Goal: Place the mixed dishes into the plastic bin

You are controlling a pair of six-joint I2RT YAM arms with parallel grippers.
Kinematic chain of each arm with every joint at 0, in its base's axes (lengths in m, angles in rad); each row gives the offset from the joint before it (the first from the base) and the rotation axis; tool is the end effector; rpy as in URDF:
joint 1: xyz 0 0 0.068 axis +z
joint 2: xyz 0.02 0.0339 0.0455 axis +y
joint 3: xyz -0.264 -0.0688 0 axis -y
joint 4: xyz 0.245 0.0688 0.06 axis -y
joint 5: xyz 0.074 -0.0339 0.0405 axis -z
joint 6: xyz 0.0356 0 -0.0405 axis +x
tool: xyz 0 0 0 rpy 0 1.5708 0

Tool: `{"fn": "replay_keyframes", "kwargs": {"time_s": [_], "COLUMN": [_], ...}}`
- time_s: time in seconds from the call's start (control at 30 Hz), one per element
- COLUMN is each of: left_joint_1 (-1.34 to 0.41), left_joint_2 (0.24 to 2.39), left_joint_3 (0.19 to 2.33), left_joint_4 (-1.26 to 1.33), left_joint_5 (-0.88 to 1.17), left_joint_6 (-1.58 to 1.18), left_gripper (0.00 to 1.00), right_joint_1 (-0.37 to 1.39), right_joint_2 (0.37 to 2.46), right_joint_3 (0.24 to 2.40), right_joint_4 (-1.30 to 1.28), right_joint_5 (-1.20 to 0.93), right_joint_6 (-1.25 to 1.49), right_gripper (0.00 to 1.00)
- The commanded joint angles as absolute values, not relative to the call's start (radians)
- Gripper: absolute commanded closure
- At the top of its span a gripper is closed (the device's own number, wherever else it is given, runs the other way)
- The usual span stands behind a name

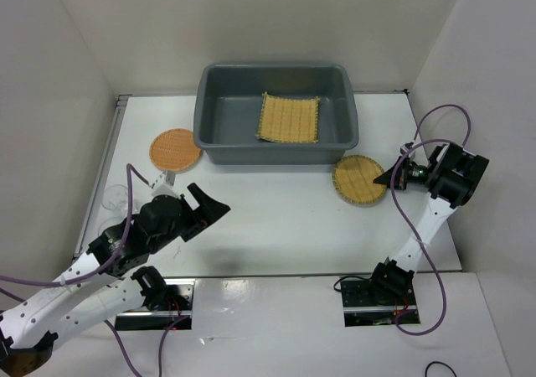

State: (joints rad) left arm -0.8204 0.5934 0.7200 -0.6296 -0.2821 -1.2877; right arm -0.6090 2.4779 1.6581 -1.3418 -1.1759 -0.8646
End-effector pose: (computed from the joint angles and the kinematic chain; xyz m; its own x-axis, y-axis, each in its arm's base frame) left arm 0.0968 -0.0893 0.2994 -0.6067 -0.7017 -0.3736 -0.1659 0.5713 -0.8038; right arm 0.3388 -0.1962 0.0651 -0.9304 0.2920 -0.2218 -0.1018 0.3754 0.9213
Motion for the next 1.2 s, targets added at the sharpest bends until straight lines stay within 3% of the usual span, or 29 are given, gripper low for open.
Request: {"fn": "replay_keyframes", "kwargs": {"time_s": [0.0,0.03,0.27,0.47,0.7,1.03,1.17], "left_joint_1": [-0.815,-0.815,-0.815,-0.815,-0.815,-0.815,-0.815], "left_joint_2": [0.592,0.592,0.539,0.529,0.529,0.538,0.529], "left_joint_3": [0.730,0.730,0.703,0.684,0.675,0.686,0.686], "left_joint_4": [-0.591,-0.591,-0.591,-0.591,-0.561,-0.561,-0.571], "left_joint_5": [-0.276,-0.276,-0.287,-0.296,-0.324,-0.342,-0.351], "left_joint_6": [-1.279,-1.279,-1.289,-1.298,-1.278,-1.269,-1.279], "left_gripper": [0.01,0.01,0.01,0.01,0.01,0.01,0.01], "right_joint_1": [-0.637,-0.637,-0.647,-0.692,-0.692,-0.503,-0.317], "right_joint_2": [2.542,2.542,2.317,2.096,1.925,1.847,1.916], "right_joint_3": [1.591,1.580,1.565,1.699,1.893,2.294,2.485], "right_joint_4": [-1.301,-1.301,-1.301,-1.301,-1.276,-1.231,-1.152], "right_joint_5": [-1.058,-1.058,-0.980,-0.894,-0.940,-1.093,-1.043], "right_joint_6": [-0.919,-0.908,-0.884,-0.796,-0.696,-0.491,-0.404], "right_gripper": [0.97,1.00,1.00,1.00,1.00,1.00,1.00]}}
